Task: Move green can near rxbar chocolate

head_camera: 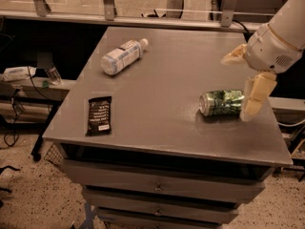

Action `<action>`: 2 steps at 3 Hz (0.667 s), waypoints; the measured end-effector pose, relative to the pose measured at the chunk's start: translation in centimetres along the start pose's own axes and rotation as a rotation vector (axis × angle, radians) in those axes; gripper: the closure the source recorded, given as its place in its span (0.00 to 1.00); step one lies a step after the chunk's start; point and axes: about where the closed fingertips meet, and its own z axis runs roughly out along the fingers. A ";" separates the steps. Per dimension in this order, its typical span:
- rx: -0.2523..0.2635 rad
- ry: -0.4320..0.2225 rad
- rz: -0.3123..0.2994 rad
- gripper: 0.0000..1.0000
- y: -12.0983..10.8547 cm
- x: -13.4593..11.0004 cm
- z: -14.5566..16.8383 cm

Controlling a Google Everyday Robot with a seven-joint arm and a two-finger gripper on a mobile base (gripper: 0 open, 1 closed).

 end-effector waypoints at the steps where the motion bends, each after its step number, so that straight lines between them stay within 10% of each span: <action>1: -0.060 -0.019 -0.026 0.00 -0.6 0.5 3.2; 2: -0.099 -0.016 -0.027 0.00 -0.7 1.2 5.5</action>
Offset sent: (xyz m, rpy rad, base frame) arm 0.0125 0.0075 -0.0830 -0.0022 0.1416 0.0849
